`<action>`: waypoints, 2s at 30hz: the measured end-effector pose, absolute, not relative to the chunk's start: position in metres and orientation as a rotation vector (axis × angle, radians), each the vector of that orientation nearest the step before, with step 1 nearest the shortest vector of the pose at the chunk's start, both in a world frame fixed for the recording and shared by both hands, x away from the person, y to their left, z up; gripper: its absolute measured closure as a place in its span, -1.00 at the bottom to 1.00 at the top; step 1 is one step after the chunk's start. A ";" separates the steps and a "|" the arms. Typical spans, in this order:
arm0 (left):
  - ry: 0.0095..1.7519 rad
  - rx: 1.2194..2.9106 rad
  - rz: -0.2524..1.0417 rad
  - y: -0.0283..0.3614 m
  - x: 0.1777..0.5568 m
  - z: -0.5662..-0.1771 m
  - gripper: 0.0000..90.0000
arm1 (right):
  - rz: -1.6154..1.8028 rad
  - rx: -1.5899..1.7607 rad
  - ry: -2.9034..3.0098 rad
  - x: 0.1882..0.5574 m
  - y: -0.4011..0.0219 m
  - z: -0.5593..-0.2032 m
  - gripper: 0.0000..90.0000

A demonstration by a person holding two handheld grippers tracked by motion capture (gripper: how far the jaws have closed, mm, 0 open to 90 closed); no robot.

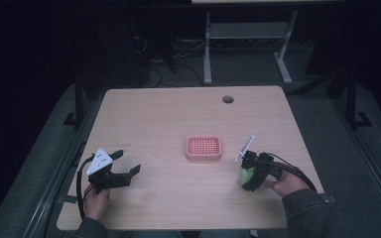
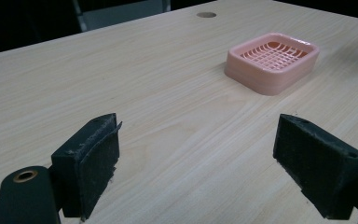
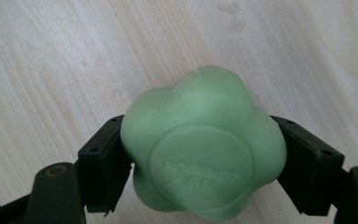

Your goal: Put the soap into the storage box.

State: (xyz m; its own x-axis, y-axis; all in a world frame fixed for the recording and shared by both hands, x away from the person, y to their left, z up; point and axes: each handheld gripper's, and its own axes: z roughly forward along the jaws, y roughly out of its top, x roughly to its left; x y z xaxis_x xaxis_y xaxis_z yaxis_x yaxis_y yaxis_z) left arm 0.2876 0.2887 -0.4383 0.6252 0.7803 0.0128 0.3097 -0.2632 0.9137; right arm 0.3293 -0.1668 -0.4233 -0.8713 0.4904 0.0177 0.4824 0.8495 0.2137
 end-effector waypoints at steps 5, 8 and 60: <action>0.873 1.841 0.585 0.289 0.288 -0.438 -0.69 | 0.344 0.766 2.989 0.337 -0.159 -0.413 -0.45; 0.875 1.838 0.582 0.289 0.288 -0.438 -0.69 | 0.358 0.755 2.995 0.343 -0.155 -0.410 -0.45; 0.875 1.827 0.586 0.288 0.289 -0.437 -0.69 | 0.381 0.609 3.049 0.430 -0.071 -0.383 -0.45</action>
State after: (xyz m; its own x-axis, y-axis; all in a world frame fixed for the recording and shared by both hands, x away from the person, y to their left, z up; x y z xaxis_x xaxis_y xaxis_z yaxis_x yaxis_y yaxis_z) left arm 0.2894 0.2880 -0.4373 0.6230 0.7822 0.0078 0.3050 -0.2521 0.9184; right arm 0.4295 -0.0714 -0.3833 -0.9244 0.3794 0.0387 0.3773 0.8949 0.2384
